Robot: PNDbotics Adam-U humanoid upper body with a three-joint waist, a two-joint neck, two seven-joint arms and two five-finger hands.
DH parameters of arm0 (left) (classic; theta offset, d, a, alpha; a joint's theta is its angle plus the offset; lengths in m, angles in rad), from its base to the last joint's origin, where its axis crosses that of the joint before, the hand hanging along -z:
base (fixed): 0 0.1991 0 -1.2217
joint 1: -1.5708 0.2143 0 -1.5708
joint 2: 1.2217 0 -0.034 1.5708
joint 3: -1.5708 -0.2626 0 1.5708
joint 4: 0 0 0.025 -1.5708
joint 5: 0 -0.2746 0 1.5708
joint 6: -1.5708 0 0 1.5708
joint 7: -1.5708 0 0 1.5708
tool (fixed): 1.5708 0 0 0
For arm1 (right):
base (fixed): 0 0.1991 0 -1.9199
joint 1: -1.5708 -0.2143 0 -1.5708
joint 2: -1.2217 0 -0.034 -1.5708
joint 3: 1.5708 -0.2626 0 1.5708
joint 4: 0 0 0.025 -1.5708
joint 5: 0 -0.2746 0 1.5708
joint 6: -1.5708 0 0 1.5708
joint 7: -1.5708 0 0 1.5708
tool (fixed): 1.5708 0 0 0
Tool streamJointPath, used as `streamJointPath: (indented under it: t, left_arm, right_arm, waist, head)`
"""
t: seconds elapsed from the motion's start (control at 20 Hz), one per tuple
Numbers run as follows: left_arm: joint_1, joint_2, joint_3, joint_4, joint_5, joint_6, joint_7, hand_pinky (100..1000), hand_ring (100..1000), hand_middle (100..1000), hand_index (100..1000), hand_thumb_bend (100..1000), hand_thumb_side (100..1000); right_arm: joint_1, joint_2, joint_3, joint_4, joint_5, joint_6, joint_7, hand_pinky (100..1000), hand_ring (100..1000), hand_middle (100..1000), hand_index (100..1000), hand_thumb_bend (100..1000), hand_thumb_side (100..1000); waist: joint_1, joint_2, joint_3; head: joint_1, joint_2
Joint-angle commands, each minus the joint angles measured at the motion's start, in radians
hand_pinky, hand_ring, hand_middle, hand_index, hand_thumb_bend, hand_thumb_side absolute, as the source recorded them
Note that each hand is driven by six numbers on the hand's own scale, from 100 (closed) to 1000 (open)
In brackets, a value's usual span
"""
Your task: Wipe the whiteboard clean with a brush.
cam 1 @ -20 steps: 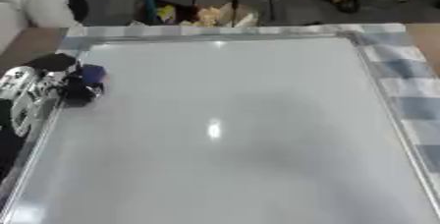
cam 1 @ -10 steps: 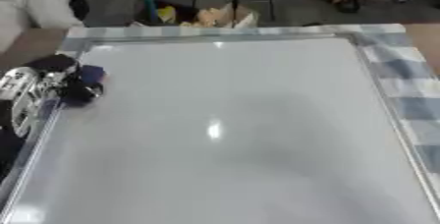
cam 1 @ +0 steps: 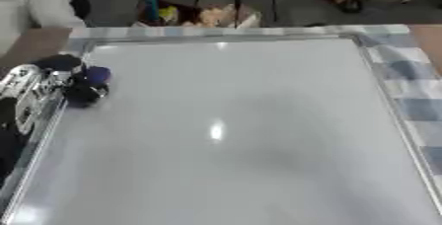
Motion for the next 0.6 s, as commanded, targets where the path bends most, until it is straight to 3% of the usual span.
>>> streamJointPath:
  t: [0.05,0.6]
  left_arm:
    - [-0.016,-0.03,-0.023,0.006,-0.004,-0.014,-0.019,282,386,373,625,100,650]
    - [-0.053,-0.093,-0.049,0.027,-0.057,-0.054,-0.025,291,387,371,629,100,655]
  right_arm:
    - [-0.009,-0.014,-0.002,-0.015,0.0,0.003,0.001,777,858,680,795,100,877]
    - [-0.007,-0.012,0.0,-0.015,-0.003,0.004,0.003,777,858,680,794,100,877]
  waist:
    - [-0.004,-0.021,-0.001]
    - [0.0,-0.029,-0.001]
  head:
    - [0.004,-0.003]
    - [0.01,0.002]
